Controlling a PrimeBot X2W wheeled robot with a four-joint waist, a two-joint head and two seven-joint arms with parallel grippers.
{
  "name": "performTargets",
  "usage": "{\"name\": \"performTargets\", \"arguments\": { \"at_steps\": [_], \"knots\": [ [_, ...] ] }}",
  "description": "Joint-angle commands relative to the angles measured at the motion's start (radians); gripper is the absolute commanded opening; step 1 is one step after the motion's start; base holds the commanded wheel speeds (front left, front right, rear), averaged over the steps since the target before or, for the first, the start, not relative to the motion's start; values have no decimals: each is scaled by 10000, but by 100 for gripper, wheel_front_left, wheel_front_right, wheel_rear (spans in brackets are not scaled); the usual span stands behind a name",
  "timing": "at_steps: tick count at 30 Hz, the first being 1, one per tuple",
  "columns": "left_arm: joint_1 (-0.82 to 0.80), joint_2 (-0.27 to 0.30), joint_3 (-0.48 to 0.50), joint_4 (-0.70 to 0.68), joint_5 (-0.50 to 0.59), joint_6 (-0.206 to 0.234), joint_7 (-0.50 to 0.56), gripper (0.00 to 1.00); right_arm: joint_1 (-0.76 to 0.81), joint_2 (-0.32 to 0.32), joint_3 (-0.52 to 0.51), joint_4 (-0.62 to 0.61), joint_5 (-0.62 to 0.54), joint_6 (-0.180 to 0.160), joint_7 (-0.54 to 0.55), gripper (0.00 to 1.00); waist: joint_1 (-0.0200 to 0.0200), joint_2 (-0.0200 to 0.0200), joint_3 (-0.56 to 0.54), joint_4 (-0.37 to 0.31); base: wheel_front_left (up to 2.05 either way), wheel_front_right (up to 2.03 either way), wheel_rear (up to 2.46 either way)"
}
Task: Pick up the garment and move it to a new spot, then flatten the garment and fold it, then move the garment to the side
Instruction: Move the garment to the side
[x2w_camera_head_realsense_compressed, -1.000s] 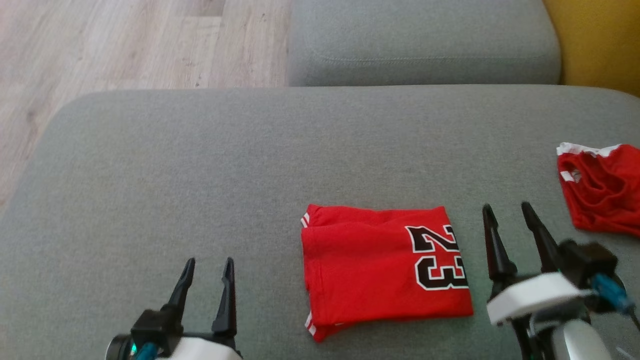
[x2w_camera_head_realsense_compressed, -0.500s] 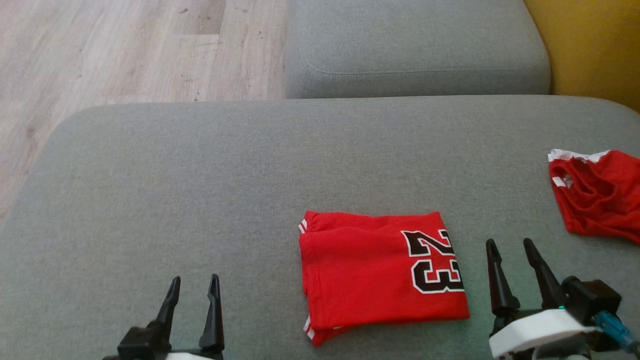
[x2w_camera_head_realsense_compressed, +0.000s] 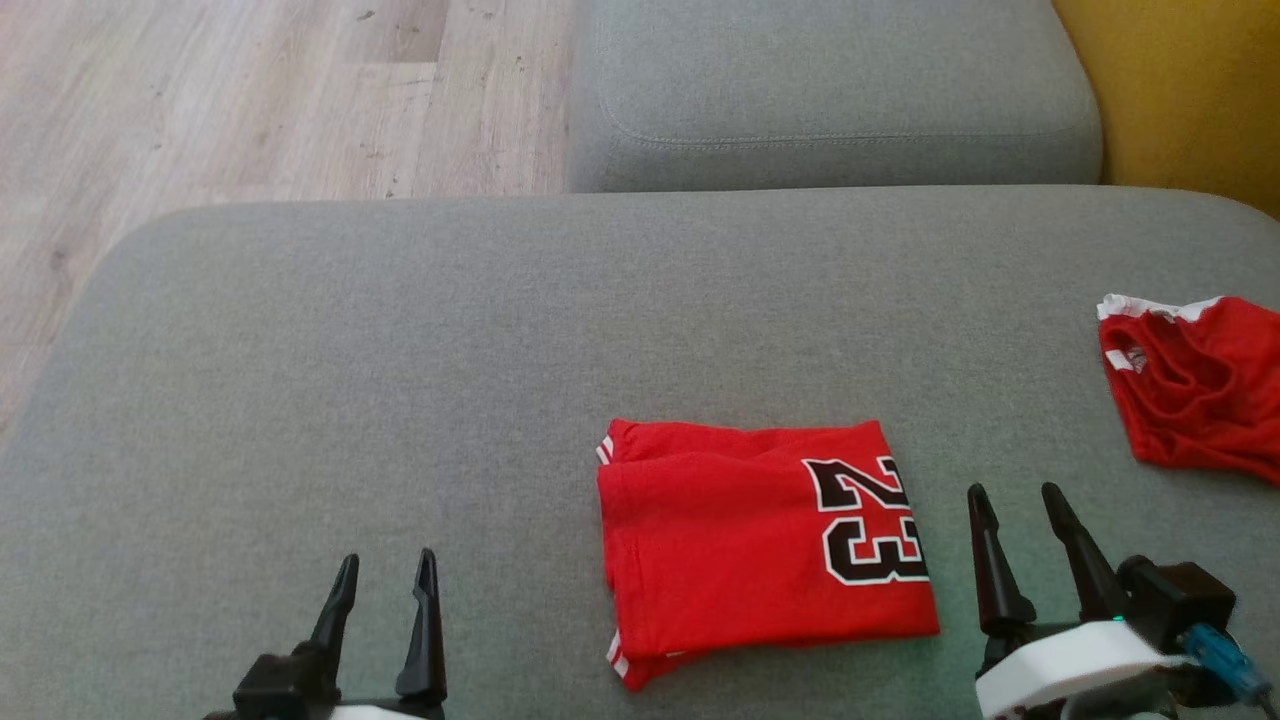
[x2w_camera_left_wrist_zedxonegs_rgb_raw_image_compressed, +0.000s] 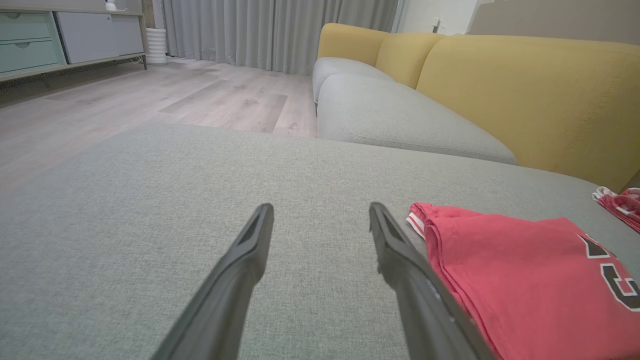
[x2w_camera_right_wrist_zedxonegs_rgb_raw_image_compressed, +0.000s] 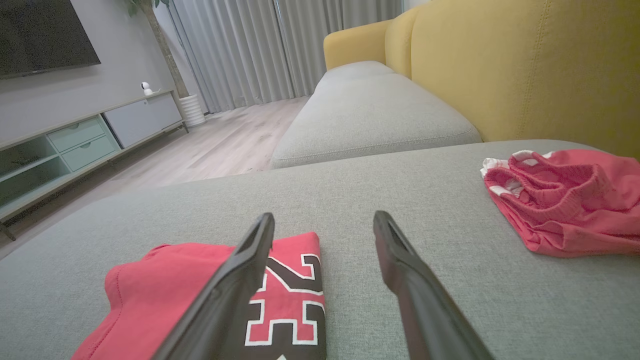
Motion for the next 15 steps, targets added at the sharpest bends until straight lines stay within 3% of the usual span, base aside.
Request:
{"name": "performTargets", "arguments": {
  "at_steps": [1, 7, 15],
  "knots": [
    [-300, 162, 396, -259, -41, 63, -142, 100, -289, -57, 268, -279, -47, 65, -57, 100, 0, 0, 20, 5, 0, 0, 0],
    [-410, 148, 299, -250, 3, 54, -120, 100, -670, -57, 138, -295, -416, 65, 603, 100, 0, 0, 124, 136, 0, 0, 0],
    [-624, 73, 149, -247, 106, 20, -117, 100, -1897, -57, -231, -101, -1492, 65, 3069, 100, 0, 0, 366, 548, 0, 0, 0]
  ]
}}
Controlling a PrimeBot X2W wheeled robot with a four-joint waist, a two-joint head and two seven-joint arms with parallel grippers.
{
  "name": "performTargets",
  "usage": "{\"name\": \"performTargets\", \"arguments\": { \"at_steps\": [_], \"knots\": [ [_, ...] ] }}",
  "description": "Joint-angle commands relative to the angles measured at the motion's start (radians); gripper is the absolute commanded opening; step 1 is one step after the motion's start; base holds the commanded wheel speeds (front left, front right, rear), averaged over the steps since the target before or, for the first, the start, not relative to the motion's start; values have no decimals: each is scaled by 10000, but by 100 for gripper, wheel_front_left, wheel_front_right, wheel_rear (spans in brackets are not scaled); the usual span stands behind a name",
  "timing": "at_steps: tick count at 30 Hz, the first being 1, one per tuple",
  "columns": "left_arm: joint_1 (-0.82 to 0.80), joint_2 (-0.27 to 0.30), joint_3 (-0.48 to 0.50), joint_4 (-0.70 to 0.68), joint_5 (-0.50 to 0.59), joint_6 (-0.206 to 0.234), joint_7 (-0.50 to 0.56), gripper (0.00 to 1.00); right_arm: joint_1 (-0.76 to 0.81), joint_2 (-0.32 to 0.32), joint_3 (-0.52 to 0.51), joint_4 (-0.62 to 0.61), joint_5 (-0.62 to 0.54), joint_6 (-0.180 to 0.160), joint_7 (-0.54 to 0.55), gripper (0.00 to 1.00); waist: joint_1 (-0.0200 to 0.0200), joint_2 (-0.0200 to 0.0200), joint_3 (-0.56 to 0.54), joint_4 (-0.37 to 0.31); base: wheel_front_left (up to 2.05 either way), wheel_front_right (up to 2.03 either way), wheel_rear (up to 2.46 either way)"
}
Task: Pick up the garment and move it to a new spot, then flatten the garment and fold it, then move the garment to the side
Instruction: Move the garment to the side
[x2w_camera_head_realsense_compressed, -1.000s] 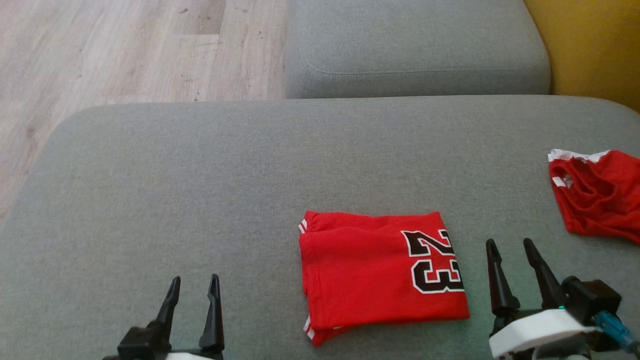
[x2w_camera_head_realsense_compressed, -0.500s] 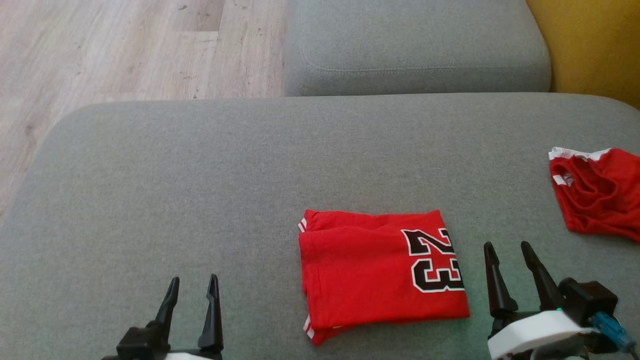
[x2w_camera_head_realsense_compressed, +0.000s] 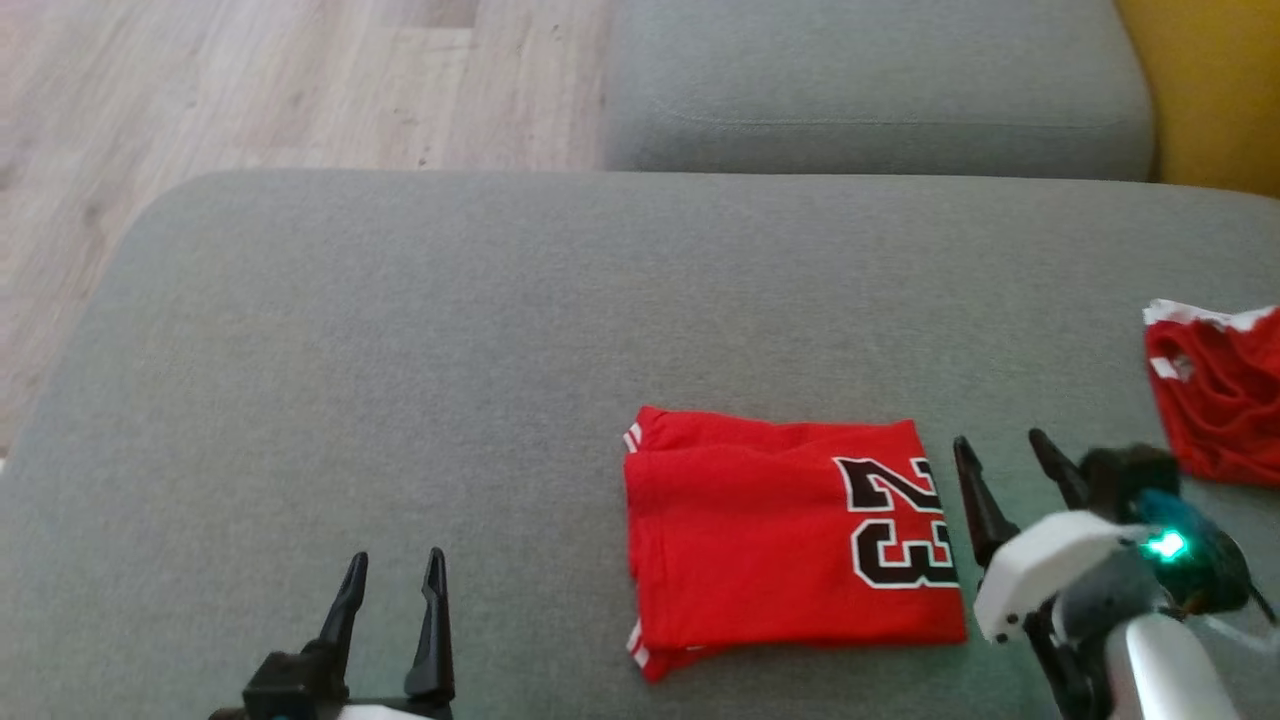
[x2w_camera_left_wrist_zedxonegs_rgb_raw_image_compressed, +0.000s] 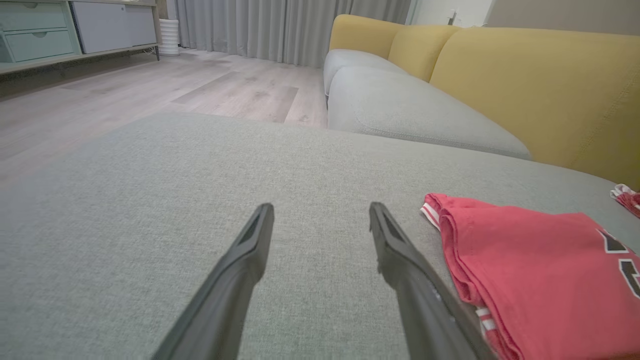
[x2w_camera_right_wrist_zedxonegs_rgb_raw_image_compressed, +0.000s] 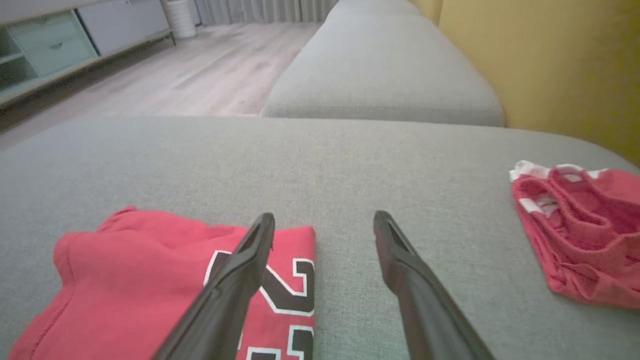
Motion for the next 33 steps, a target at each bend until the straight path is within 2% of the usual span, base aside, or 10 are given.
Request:
{"name": "performTargets", "arguments": {
  "at_steps": [1, 7, 18, 19, 21, 22, 27, 33],
  "knots": [
    [-587, 70, 245, -257, 93, -4, -127, 100, -590, -55, 196, -57, -180, 65, 519, 100, 0, 0, 132, 198, 0, 0, 0],
    [-713, -46, 219, -181, 133, -63, -179, 100, -1025, -253, 218, 906, 102, 65, 2059, 100, 0, 0, 593, 635, 0, 0, 0],
    [-881, -178, 272, 45, 227, -204, -254, 100, -1618, -564, 470, 2443, 1321, 65, 3144, 100, 0, 0, 965, 987, 0, 0, 0],
    [-882, -180, 276, 53, 238, -207, -258, 100, -1679, -583, 512, 2516, 1416, 65, 3192, 91, 0, 0, 975, 972, 0, 0, 0],
    [-889, -185, 267, 54, 273, -215, -263, 100, -1820, -631, 625, 2626, 1534, 65, 3222, 5, 0, 0, 1003, 897, 0, 0, 0],
    [-906, -175, 245, 47, 315, -219, -265, 100, -1903, -667, 682, 2675, 1584, 65, 3224, 0, 0, 0, 1015, 835, 0, 0, 0],
    [-968, -156, 222, -105, 427, -179, -273, 100, -2460, -760, 622, 2693, 1700, 65, 2825, 0, 0, 0, 1092, 223, 0, 0, 0],
    [-1110, -117, 244, -290, 504, -147, -273, 100, -3245, -1039, 142, 2311, 1663, 65, 2363, 0, 0, 0, 1407, -1123, 0, 0, 0]
  ]
}}
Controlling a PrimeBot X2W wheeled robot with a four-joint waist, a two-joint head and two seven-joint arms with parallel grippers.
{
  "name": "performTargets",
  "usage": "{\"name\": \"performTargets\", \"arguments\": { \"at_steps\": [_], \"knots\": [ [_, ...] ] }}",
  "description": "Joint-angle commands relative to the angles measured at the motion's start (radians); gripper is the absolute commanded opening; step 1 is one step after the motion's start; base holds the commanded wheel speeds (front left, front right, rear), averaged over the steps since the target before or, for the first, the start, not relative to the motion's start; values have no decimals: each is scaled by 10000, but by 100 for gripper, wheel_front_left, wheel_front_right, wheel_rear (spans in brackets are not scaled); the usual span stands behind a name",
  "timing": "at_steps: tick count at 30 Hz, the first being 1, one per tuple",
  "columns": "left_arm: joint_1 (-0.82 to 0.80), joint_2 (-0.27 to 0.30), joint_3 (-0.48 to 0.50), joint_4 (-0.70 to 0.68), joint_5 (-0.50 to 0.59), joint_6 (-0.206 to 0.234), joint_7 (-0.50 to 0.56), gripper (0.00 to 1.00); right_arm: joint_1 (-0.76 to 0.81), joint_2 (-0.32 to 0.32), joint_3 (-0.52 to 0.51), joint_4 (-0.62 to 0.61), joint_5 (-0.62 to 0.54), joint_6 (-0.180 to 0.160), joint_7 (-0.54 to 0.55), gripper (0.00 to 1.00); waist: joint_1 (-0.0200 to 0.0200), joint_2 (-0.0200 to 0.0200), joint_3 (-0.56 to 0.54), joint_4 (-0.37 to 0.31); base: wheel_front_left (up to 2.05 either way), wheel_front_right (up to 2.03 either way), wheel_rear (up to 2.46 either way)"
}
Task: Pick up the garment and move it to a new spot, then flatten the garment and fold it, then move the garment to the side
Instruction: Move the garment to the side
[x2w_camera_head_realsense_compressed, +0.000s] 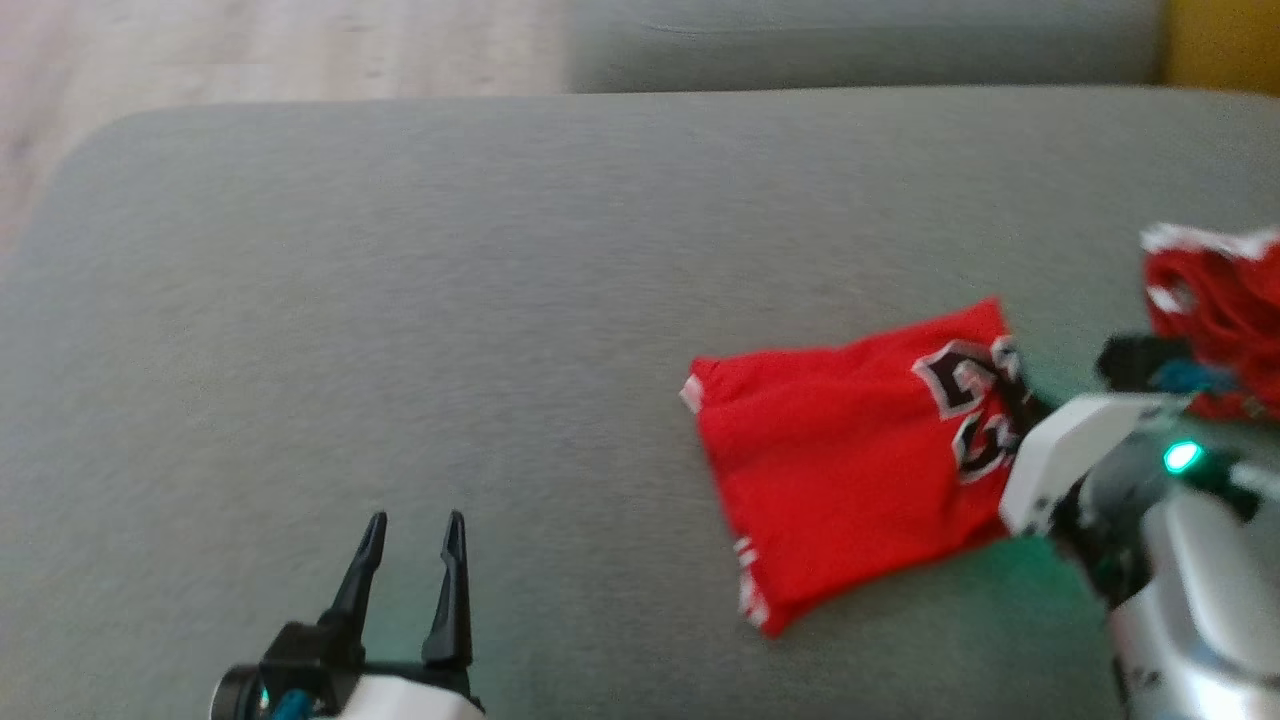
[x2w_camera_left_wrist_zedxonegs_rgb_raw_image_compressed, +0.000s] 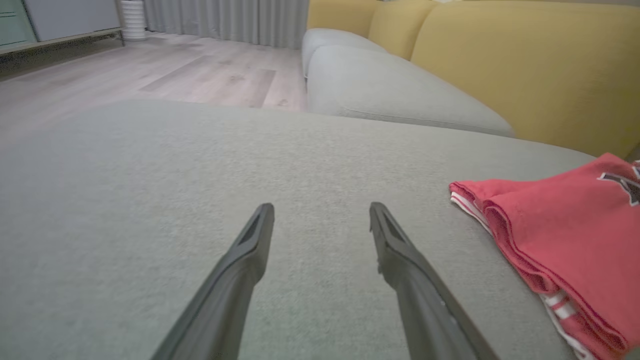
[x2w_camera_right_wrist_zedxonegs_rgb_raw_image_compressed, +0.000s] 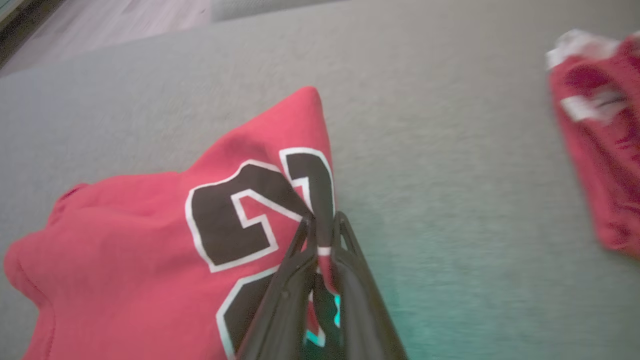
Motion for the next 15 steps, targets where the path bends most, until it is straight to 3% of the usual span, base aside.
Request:
{"name": "performTargets", "arguments": {
  "at_steps": [1, 9, 15],
  "knots": [
    [-616, 115, 351, -358, 111, 34, -103, 100, -532, -247, 44, -499, 22, 65, -157, 0, -1, -1, 297, -830, 0, 0, 0],
    [-1203, 337, 400, -563, 310, 19, -1, 100, -1165, -468, -529, -1168, 58, 65, -293, 0, -1, -1, 1248, -3026, 0, 0, 0],
    [-1762, 375, 177, -568, 521, -101, 239, 100, -1470, -222, -819, -1093, -21, 65, -603, 0, -1, -1, 1611, -3844, 0, 0, 0]
  ]
}}
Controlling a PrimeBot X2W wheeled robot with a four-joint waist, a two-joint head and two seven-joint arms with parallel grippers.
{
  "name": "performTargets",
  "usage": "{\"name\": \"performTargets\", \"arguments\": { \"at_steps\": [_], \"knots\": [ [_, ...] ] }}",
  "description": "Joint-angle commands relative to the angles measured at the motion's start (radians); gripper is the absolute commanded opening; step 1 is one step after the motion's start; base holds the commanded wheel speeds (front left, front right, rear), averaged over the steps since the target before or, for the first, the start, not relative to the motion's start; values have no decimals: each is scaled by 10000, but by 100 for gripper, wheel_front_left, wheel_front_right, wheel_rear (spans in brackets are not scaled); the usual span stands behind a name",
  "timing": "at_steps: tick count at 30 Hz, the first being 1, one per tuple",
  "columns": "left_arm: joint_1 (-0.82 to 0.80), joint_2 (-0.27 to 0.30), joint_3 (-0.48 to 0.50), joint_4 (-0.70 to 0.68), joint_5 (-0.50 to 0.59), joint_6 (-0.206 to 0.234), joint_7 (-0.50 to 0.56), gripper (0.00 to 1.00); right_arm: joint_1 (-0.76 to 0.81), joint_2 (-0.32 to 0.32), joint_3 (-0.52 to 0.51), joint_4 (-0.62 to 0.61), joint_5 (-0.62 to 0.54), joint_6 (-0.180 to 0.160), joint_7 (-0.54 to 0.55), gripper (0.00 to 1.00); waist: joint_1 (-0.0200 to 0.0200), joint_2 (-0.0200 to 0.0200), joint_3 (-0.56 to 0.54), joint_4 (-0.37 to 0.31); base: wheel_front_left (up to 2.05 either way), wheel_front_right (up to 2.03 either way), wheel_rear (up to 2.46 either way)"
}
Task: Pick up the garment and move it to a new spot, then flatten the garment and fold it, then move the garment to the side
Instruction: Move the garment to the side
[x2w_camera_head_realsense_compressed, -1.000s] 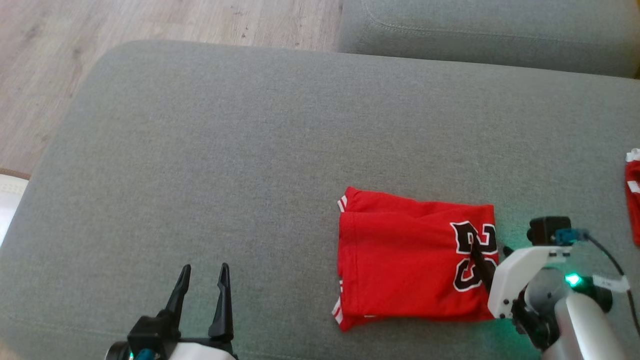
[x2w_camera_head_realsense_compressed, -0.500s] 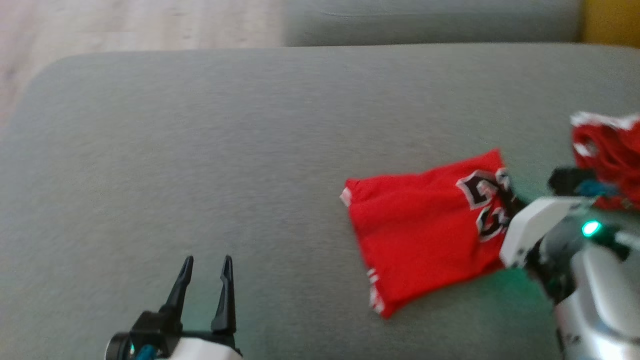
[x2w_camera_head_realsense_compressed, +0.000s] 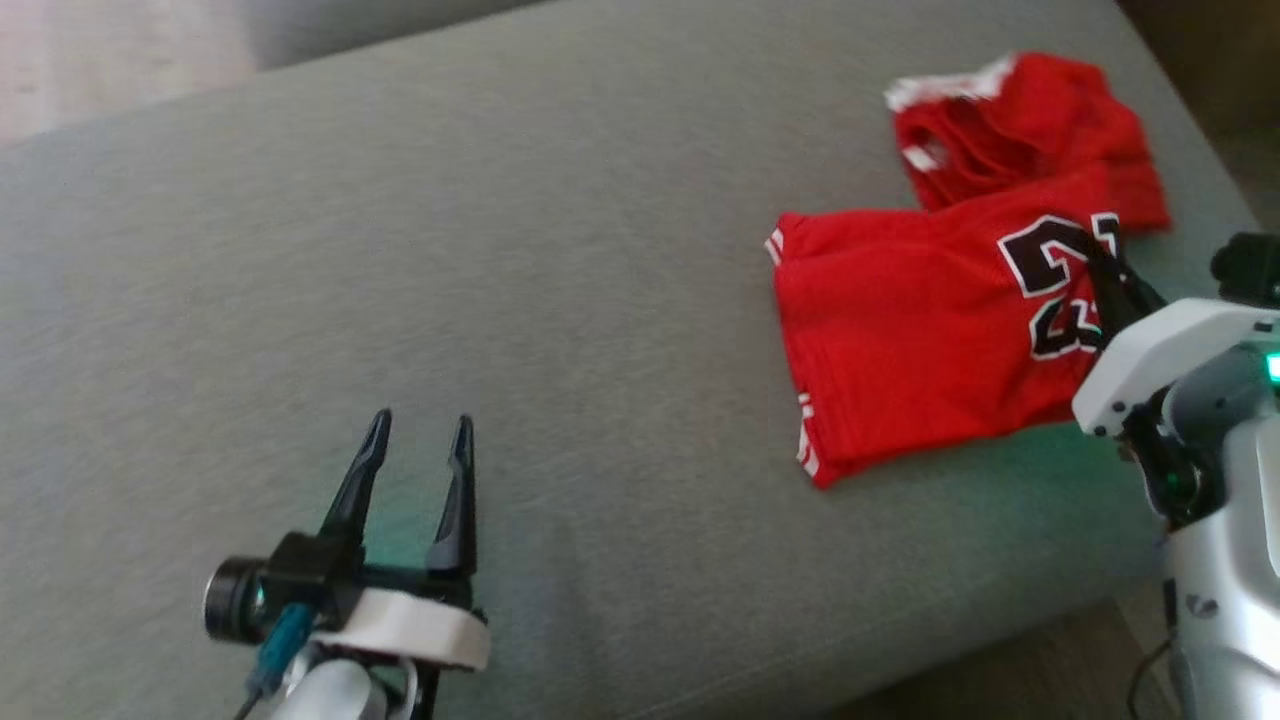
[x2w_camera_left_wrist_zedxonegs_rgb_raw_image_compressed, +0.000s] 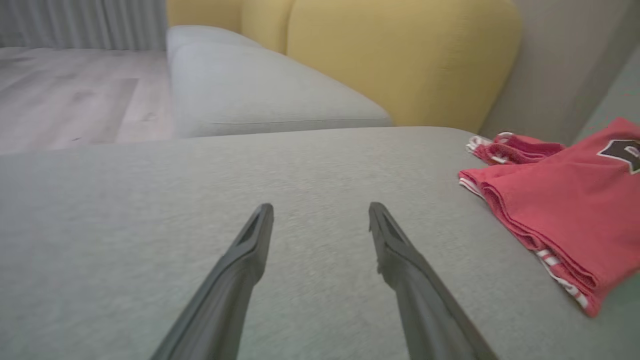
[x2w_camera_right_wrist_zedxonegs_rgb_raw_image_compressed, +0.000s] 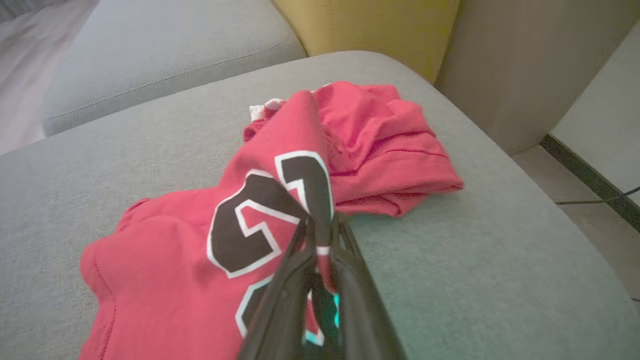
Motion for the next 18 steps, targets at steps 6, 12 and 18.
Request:
{"name": "performTargets", "arguments": {
  "at_steps": [6, 12, 18],
  "knots": [
    [-586, 124, 161, -246, 127, -41, 112, 100, -718, 165, 153, -186, -39, 65, -346, 0, -1, 0, 502, -728, 0, 0, 0],
    [-467, 86, 218, -126, 25, 23, 44, 100, -1200, 118, 329, -89, -89, 65, -354, 0, -1, 0, 240, -339, 0, 0, 0],
    [-308, 50, 304, -58, -79, 65, -57, 100, -2188, -8, 218, 343, -76, 65, -67, 0, -1, 0, 55, 145, 0, 0, 0]
  ]
}}
